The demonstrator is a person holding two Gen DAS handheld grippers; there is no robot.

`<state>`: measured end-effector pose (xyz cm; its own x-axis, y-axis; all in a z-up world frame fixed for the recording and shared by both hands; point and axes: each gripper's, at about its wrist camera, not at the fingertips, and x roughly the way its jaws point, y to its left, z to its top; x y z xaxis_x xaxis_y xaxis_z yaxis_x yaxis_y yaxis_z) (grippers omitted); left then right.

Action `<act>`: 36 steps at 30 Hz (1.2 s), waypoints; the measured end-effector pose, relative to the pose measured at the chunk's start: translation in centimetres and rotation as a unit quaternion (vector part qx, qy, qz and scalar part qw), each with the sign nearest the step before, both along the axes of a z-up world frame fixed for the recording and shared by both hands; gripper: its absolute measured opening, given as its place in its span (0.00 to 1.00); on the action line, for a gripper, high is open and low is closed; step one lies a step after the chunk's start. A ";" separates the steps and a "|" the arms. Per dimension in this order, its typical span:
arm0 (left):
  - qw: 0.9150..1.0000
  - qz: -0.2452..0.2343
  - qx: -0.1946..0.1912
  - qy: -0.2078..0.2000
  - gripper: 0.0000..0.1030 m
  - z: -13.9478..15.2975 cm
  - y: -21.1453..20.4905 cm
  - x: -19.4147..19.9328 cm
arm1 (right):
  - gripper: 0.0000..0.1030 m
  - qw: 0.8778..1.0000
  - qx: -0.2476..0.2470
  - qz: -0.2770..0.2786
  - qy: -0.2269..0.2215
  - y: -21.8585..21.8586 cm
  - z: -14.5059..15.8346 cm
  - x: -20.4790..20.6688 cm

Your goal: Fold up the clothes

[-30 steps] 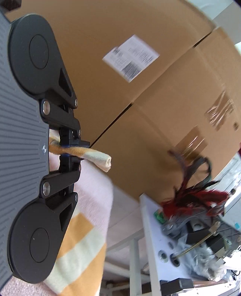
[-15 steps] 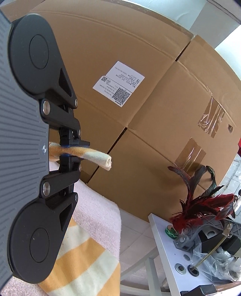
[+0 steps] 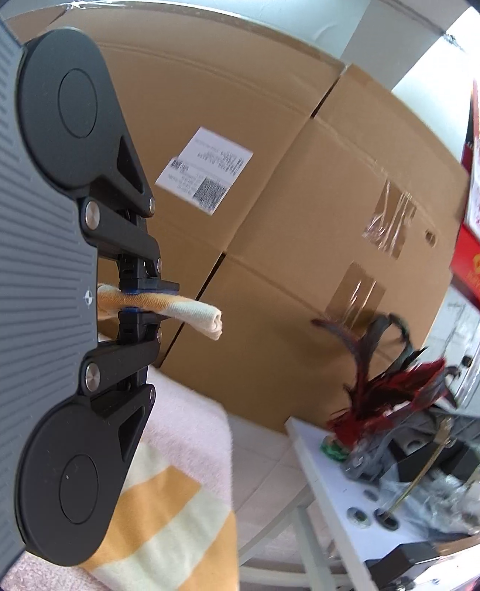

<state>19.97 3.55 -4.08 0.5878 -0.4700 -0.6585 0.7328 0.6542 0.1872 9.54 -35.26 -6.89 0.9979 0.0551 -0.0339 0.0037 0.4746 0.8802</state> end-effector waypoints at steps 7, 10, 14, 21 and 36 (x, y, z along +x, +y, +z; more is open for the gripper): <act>0.981 0.040 -0.157 0.108 0.38 1.1 4.6 -9.0 | 0.07 1.000 -0.011 -0.002 -0.011 0.1 0.3 -0.2; 0.963 0.056 -0.205 0.167 0.31 -0.6 4.3 -12.0 | 0.07 1.000 -0.009 0.005 -0.009 0.1 0.2 -0.1; 0.941 0.078 -0.245 0.219 0.15 -2.4 2.9 -12.6 | 0.07 1.000 -0.019 0.013 -0.009 0.4 0.4 0.0; 0.849 0.196 -0.375 0.317 0.12 -5.7 2.5 -9.4 | 0.07 0.999 -0.043 0.012 -0.016 0.9 0.7 -0.3; 0.763 0.322 -0.483 0.284 0.39 -6.3 2.8 -9.7 | 0.07 0.997 -0.015 0.030 -0.073 0.6 1.3 -1.1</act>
